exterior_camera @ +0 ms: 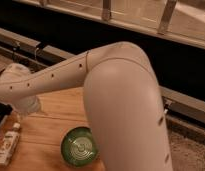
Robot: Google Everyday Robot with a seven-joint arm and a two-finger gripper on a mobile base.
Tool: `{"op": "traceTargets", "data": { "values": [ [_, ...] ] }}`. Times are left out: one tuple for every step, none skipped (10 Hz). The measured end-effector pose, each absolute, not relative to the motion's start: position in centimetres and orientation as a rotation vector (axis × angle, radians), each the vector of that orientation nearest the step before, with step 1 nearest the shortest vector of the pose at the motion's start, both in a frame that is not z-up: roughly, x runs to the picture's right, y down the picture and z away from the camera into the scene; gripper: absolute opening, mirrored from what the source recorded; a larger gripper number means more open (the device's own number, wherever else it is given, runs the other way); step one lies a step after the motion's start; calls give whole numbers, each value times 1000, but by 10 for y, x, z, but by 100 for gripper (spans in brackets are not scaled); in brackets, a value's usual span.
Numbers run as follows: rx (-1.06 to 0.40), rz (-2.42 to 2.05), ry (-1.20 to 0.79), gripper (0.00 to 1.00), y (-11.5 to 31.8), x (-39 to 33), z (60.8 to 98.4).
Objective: Place the bottle in the ceramic bowl
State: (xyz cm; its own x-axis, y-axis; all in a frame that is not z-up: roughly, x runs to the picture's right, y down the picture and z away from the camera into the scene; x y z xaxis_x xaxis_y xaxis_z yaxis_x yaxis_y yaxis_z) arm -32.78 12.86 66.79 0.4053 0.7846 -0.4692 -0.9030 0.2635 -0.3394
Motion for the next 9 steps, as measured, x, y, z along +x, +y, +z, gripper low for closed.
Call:
{"op": "traceTargets", "data": {
  "values": [
    [-641,1117,194,65,132,-358,670],
    [-652,1101,177,65,134,-373,672],
    [-683,1077,142,65,142,-402,674],
    [-727,1089,88,65,148,-421,677],
    [-770,1105,46,65,152,-430,681],
    [-808,1122,4,65,154,-437,684],
    [-841,1129,-27,65,158,-445,683],
    [-855,1135,-41,65,158,-448,683],
    [-856,1138,-40,65,158,-446,684]
  ]
}}
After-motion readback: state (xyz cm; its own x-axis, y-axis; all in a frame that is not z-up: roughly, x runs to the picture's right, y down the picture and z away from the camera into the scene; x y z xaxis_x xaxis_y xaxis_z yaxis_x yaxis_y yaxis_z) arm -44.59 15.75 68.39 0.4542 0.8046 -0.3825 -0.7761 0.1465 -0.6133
